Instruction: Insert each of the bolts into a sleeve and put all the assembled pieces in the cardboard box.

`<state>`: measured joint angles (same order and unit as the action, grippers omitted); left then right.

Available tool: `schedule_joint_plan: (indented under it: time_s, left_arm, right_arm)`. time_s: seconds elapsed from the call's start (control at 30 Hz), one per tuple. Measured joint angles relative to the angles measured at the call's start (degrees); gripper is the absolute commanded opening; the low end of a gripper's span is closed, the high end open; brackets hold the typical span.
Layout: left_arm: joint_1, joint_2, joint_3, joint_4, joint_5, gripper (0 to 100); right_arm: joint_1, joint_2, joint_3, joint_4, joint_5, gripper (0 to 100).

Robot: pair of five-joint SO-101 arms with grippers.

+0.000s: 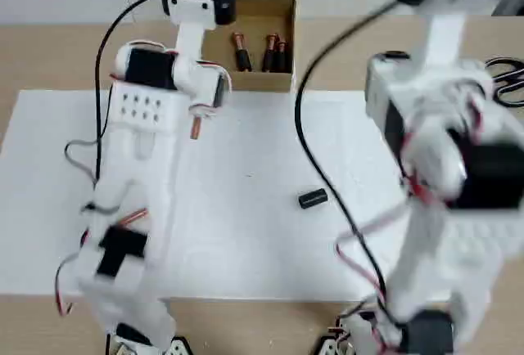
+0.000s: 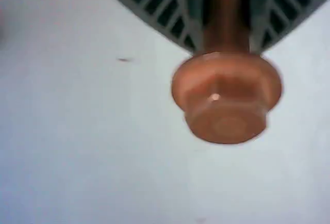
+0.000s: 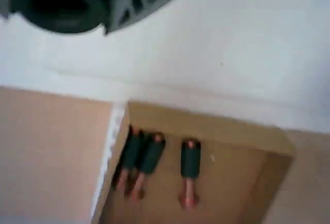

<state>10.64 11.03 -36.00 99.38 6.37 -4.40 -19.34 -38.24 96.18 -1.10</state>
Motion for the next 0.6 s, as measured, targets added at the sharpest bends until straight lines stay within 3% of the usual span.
schedule_joint_plan:
  time_s: [0.13,0.3,0.43,0.6]
  left_arm:
    - [3.2,-16.6,6.4,-0.8,7.1,1]
    - [4.1,-33.7,17.6,-8.9,10.7,1]
    - [4.8,-41.5,30.5,-20.8,14.9,1]
    - [8.5,-43.8,47.8,-38.9,21.9,1]
  right_arm:
    - [-4.9,-13.2,9.3,0.0,0.0,0.4]
    - [-11.0,-30.5,30.0,-0.4,0.0,0.4]
    - [-11.4,-36.0,49.3,-8.3,0.0,0.4]
    - [-12.0,-37.6,67.7,-25.2,0.1,0.4]
